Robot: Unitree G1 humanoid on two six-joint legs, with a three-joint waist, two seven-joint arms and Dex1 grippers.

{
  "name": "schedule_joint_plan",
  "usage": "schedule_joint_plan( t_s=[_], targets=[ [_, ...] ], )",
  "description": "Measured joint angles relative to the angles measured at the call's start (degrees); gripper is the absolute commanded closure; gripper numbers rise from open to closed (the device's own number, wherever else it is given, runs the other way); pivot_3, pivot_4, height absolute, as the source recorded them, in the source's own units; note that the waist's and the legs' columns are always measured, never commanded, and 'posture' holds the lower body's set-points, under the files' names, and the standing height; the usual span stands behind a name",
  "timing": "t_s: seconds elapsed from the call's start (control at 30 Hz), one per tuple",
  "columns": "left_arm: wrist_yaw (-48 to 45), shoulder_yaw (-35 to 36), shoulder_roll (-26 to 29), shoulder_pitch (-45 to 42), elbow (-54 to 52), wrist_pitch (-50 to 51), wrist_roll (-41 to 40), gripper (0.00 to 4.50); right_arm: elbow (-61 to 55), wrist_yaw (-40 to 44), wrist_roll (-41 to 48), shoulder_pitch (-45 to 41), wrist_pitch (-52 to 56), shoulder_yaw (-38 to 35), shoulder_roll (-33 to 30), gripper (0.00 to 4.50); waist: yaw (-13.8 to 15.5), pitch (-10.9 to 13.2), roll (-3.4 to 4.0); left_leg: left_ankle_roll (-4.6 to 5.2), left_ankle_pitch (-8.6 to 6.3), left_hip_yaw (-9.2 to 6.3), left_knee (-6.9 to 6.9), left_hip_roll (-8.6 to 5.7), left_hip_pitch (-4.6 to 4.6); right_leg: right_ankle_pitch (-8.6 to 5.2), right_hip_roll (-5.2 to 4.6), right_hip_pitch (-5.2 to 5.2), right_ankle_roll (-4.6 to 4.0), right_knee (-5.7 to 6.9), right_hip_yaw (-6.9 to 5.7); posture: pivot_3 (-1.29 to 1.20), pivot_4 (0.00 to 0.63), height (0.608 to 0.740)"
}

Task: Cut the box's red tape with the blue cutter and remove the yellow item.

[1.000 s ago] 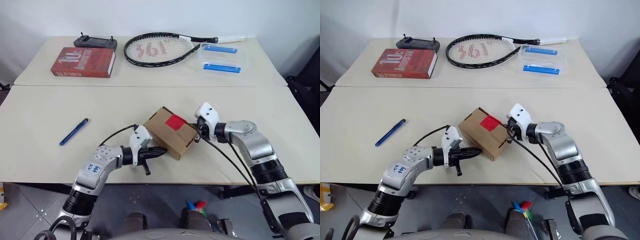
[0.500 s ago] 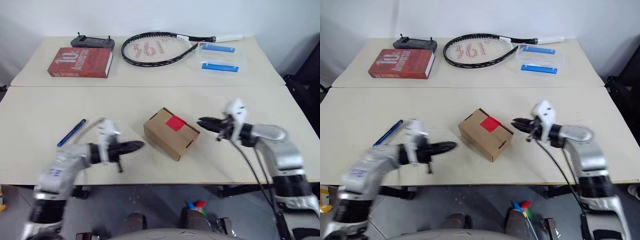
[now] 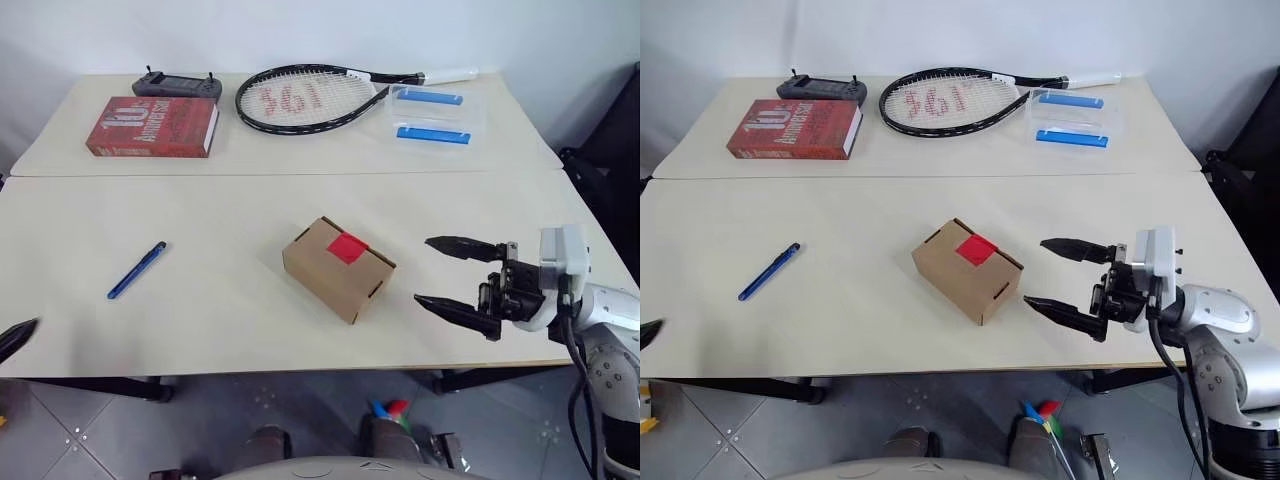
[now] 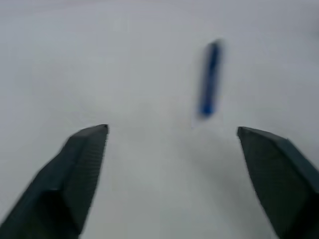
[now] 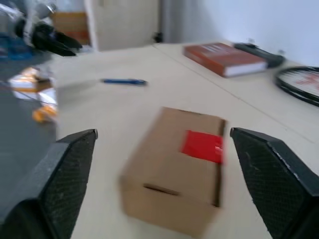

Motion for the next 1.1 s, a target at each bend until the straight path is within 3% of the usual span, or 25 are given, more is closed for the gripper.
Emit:
schedule_joint_plan(
  t_s=[0.17, 0.3, 0.53, 0.7, 0.93, 1.1],
  targets=[
    [-0.6, 5.2, 2.5, 5.1, 11.6, -3.0, -0.1, 0.05, -1.2, 0.9, 0.0, 0.1, -4.2, 2.2, 2.0, 0.0, 0.3, 0.0, -0.05, 0.01, -0.12, 0.09, 0.01, 0.05, 0.04, -0.01, -0.01, -0.03, -0.01, 0.03, -0.04, 0.0, 0.15, 0.74],
    [-4.5, 4.5, 2.4, 4.8, 8.5, -0.5, -2.0, 0.05, -1.3, 0.2, 0.0, 0.0, -5.0, 2.9, 2.2, 0.0, 1.0, -0.1, -0.13, 0.0, -0.12, 0.09, 0.05, 0.07, 0.03, -0.01, -0.01, -0.04, -0.02, 0.04, -0.05, 0.0, 0.15, 0.74],
    [-7.4, -10.1, 1.7, -10.0, -5.1, 3.7, -4.5, 0.05, -1.6, -1.0, 1.2, -1.4, -4.6, 3.7, 1.7, 0.0, 1.4, 0.0, -0.1, -0.03, -0.11, 0.15, 0.07, 0.07, 0.03, 0.0, 0.0, -0.07, -0.05, 0.11, -0.05, 0.0, 0.15, 0.74],
    [-7.9, -23.1, 1.7, -22.3, 3.6, -0.3, 2.0, 0.05, -1.8, -0.7, 1.2, -2.0, -4.2, 4.7, 0.5, 0.0, 0.1, 0.0, -0.1, 0.02, -0.19, 0.44, 0.05, 0.08, 0.04, 0.0, 0.03, -0.25, -0.05, 0.13, -0.06, 0.0, 0.15, 0.74],
    [-6.0, -33.4, 0.1, -33.2, 17.2, -7.7, 10.6, 0.05, -3.9, -2.2, 0.0, 0.1, -5.1, 4.7, -0.1, 0.0, 0.1, -0.1, -0.14, 0.07, -0.26, 0.63, 0.08, 0.1, 0.03, 0.01, 0.0, -0.35, -0.02, 0.14, -0.11, 0.0, 0.15, 0.74],
    [-3.8, -35.2, -0.1, -34.4, 20.4, -14.3, 13.4, 1.24, -5.9, -4.3, -0.1, 3.1, -5.3, 4.6, -0.1, 0.0, 0.2, -0.1, -0.14, 0.08, -0.26, 0.72, 0.12, 0.1, 0.28, 0.01, -0.06, -0.21, -0.02, 0.27, -0.09, 0.0, 0.15, 0.74]
  ],
)
